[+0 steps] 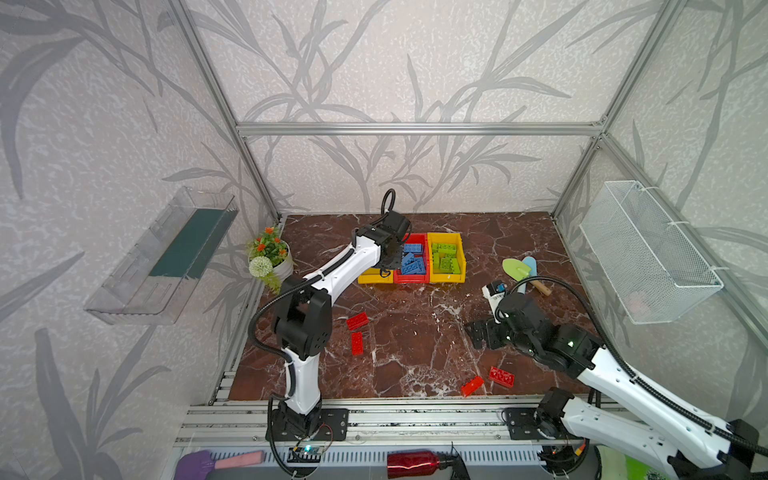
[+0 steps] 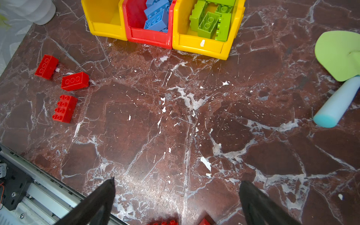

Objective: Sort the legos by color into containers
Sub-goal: 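Carry the red brick with the left gripper into the empty yellow bin and release, then lower the left gripper onto another red brick and close it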

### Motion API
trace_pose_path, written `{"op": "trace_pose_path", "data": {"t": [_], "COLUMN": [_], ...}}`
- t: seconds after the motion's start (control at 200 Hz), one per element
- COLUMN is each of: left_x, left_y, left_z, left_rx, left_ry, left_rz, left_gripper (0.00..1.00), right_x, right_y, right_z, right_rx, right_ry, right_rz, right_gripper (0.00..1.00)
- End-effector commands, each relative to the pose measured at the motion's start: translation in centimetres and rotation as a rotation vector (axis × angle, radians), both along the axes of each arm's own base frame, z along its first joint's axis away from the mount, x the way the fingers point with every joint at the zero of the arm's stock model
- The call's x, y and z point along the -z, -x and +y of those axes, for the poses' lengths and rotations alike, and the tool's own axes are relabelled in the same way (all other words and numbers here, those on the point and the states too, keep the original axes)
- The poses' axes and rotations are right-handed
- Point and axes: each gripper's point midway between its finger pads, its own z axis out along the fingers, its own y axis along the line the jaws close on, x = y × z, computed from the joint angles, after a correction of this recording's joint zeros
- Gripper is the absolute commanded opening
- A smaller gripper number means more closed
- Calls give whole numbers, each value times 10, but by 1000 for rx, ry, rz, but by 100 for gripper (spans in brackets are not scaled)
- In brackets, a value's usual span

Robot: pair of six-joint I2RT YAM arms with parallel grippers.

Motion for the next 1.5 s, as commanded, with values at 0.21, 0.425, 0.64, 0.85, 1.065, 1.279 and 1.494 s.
{"op": "trace_pose_path", "data": {"t": [0.21,0.425,0.64,0.85,1.065,1.279,1.494], "left_x": [13,4,-23,-6,33,42,44], "left_y": [-40,-43,-1,88,161,187,189], "left_z": [11,12,34,82,93,97,90], "left_rx": [-36,-59,-128,-350,-472,-509,-510], "left_ry": [-39,-28,-15,30,203,269,301], "left_rz": [84,83,7,-6,39,29,27], "left_gripper": [39,79,79,83,85,86,86], "right_x": [-11,-9,4,7,19,24,21], "right_y": [-22,-35,-37,-32,-22,-10,-4], "right_z": [-1,-3,3,8,2,0,-1], "right_rx": [5,13,-10,-23,-9,-2,-9], "right_ry": [-45,-57,-53,-89,-78,-76,-75], "right_rz": [0,8,29,38,43,37,28], "right_gripper": [99,99,99,99,99,99,99]}}
